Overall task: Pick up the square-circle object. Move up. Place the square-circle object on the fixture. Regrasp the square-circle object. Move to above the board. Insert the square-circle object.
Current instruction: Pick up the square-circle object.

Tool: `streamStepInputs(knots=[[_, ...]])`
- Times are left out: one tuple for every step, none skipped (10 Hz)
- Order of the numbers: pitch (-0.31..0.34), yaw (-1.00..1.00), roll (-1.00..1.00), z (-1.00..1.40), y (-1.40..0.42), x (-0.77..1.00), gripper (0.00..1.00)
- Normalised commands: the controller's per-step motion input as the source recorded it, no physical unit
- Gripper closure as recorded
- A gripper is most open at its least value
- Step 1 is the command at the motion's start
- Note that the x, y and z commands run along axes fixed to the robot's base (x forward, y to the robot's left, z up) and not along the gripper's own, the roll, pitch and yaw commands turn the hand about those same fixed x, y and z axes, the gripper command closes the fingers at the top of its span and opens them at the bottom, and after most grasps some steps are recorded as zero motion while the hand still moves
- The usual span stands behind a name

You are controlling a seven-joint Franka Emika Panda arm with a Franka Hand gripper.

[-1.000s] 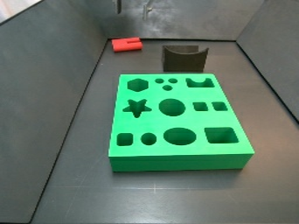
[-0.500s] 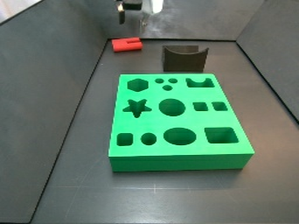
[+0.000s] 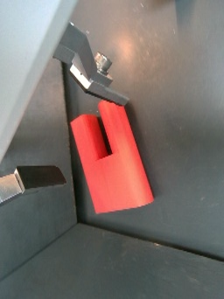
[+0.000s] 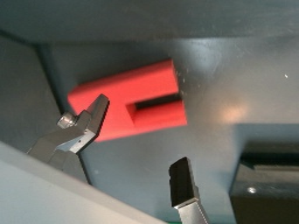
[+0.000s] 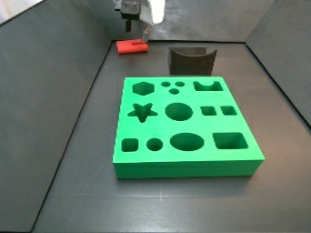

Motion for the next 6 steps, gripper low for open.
streamStepInputs(knots=[[-0.06, -0.48, -0.38, -0.31, 0.17, -0.01, 0.0], [-0.054, -0.49, -0.39, -0.29, 0.15, 0.0, 0.0], [-0.066, -0.46, -0.4, -0.27, 0.15, 0.0, 0.0], [-0.077, -0.37, -0.34, -0.39, 0.06, 0.0, 0.0], [-0.07, -0.36, -0.31, -0.39, 0.03, 0.02, 0.0], [-0.089, -0.35, -0.29, -0.42, 0.01, 0.01, 0.0]])
